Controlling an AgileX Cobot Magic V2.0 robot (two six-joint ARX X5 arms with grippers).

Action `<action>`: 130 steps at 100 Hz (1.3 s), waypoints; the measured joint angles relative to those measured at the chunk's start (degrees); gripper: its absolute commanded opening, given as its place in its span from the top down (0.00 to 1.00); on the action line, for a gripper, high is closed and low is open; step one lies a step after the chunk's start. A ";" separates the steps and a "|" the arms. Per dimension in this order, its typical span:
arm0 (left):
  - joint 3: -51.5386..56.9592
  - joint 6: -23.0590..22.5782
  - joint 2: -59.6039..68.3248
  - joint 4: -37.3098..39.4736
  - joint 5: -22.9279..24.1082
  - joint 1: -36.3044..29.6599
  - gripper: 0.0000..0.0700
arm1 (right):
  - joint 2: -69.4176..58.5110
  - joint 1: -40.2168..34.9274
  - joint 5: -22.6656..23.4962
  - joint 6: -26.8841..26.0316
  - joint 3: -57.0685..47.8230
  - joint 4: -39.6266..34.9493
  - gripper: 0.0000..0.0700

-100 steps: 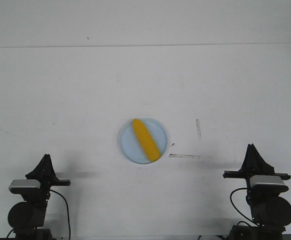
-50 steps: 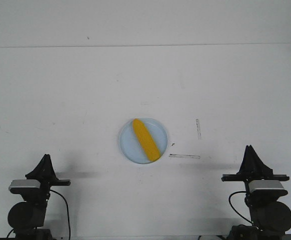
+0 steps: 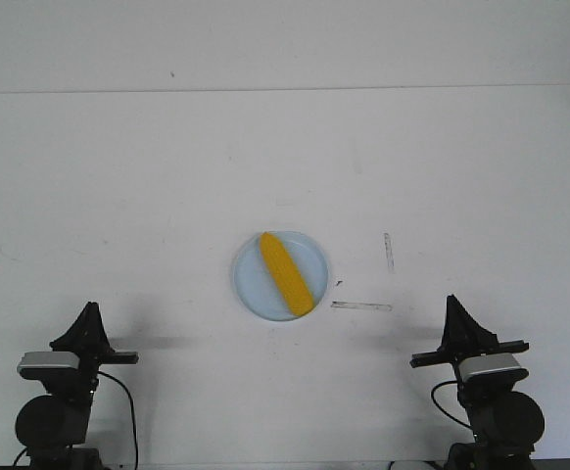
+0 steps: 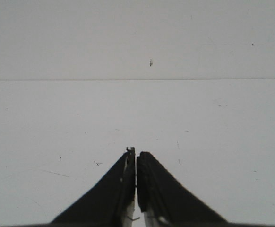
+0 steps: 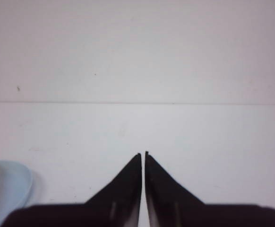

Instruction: Place corn on plate with both arms

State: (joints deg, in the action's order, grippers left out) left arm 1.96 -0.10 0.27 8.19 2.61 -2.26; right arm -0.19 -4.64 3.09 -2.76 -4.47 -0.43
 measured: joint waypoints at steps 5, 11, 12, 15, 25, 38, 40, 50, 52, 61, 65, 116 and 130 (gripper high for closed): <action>0.00 0.00 0.00 0.00 0.00 0.00 1.00 | 0.00 -0.17 -0.02 0.00 1.62 2.36 0.99; 0.00 -0.02 0.00 0.02 0.00 0.00 1.00 | 0.00 -0.17 -0.07 0.00 3.58 5.20 0.99; 0.00 -0.02 0.00 0.04 0.00 0.00 1.00 | 0.00 -0.17 -0.04 -0.02 3.67 4.92 0.99; 0.00 -0.02 0.00 0.04 0.00 0.00 1.00 | 0.00 -0.17 -0.04 0.00 3.67 4.17 0.99; 0.00 -0.02 0.00 0.00 0.00 0.00 1.00 | 0.04 -0.17 -0.11 0.00 3.67 4.07 0.99; 0.00 -0.02 0.00 0.02 0.00 0.00 1.00 | 0.07 -0.17 -0.07 0.00 3.67 3.74 0.99; 0.00 -0.02 0.00 0.02 0.00 0.00 1.00 | 0.07 -0.17 -0.07 0.00 3.67 3.74 0.99; 0.00 0.00 0.00 0.02 0.00 0.00 1.00 | 0.07 -0.07 -0.07 0.00 3.67 3.69 0.99; 0.00 -0.02 0.00 0.02 0.00 0.00 1.00 | 0.07 0.07 -0.07 0.00 3.67 3.69 0.99; 0.00 0.00 0.00 0.02 0.00 0.00 1.00 | 0.07 1.20 -0.07 0.00 3.67 3.69 0.99; 0.00 -0.02 0.00 0.02 0.00 0.00 1.00 | 0.07 1.84 -0.04 0.00 3.67 3.69 0.99; 0.00 -0.02 0.00 0.02 0.00 0.00 1.00 | 0.07 3.15 0.39 0.00 3.67 3.72 0.99; 0.00 -0.02 0.00 0.02 0.00 0.00 1.00 | 0.07 3.15 0.35 0.00 3.67 3.72 0.99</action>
State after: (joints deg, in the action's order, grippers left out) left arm 1.96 -0.12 0.27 8.21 2.61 -2.26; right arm -0.12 -1.50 3.44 -2.76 -0.80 3.29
